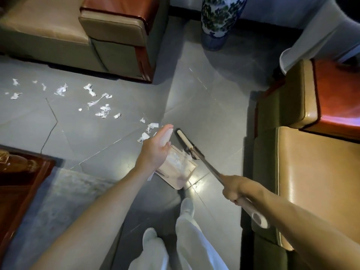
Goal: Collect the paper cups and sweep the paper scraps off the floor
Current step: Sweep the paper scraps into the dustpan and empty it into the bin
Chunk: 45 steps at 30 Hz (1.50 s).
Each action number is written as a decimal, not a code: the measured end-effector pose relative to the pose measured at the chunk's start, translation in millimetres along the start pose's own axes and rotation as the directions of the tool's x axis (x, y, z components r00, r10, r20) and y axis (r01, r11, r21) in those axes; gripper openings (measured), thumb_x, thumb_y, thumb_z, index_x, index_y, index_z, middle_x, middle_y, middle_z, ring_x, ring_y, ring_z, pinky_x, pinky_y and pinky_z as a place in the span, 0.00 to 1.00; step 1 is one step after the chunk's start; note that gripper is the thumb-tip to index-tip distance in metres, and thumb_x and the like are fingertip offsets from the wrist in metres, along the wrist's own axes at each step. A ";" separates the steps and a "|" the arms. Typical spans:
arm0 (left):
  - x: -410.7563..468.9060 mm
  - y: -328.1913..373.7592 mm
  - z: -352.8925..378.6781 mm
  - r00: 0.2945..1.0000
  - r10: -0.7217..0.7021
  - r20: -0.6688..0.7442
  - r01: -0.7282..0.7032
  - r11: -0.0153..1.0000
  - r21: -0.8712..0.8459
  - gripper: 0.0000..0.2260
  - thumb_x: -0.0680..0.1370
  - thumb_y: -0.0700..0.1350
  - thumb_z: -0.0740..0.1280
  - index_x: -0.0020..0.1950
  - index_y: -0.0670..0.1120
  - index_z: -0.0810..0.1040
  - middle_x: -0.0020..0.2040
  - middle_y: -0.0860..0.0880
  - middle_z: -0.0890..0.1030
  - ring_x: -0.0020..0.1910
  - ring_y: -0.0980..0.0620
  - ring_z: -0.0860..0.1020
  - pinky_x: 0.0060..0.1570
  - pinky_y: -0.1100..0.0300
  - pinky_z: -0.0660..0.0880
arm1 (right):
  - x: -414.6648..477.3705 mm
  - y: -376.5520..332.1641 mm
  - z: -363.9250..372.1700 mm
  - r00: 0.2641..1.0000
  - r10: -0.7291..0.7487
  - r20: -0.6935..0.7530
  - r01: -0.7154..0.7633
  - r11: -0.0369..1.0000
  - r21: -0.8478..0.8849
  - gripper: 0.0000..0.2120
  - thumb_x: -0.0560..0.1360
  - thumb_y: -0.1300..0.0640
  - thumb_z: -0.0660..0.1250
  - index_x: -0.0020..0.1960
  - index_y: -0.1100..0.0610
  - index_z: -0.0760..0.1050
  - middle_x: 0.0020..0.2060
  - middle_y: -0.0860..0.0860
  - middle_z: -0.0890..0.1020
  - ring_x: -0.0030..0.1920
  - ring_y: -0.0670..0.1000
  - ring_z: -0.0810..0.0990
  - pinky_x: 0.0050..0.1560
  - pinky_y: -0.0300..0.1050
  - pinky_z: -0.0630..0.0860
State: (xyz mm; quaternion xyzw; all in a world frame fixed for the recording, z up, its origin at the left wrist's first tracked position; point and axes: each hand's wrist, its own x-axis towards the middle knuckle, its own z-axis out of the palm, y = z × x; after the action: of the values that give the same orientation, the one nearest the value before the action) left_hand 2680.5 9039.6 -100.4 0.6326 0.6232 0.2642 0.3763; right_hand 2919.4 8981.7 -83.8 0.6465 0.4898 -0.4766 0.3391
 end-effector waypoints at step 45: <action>-795.6 -43.8 -73.0 -0.442 -0.558 -0.703 0.402 0.577 -0.711 0.20 0.78 0.40 0.64 0.66 0.58 0.73 0.58 0.59 0.78 0.42 0.67 0.76 0.44 0.79 0.67 | -247.0 -247.5 519.5 0.574 -0.412 0.708 0.740 -0.109 -0.663 0.16 0.75 0.61 0.64 0.61 0.65 0.73 0.25 0.50 0.74 0.18 0.44 0.71 0.22 0.36 0.69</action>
State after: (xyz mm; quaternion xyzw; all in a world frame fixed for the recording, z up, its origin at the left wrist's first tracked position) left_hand 2529.6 8262.2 13.7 -0.1619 0.8712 0.4539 -0.0935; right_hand 2518.7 8506.6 -6.5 -0.0623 0.8447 -0.2554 0.4663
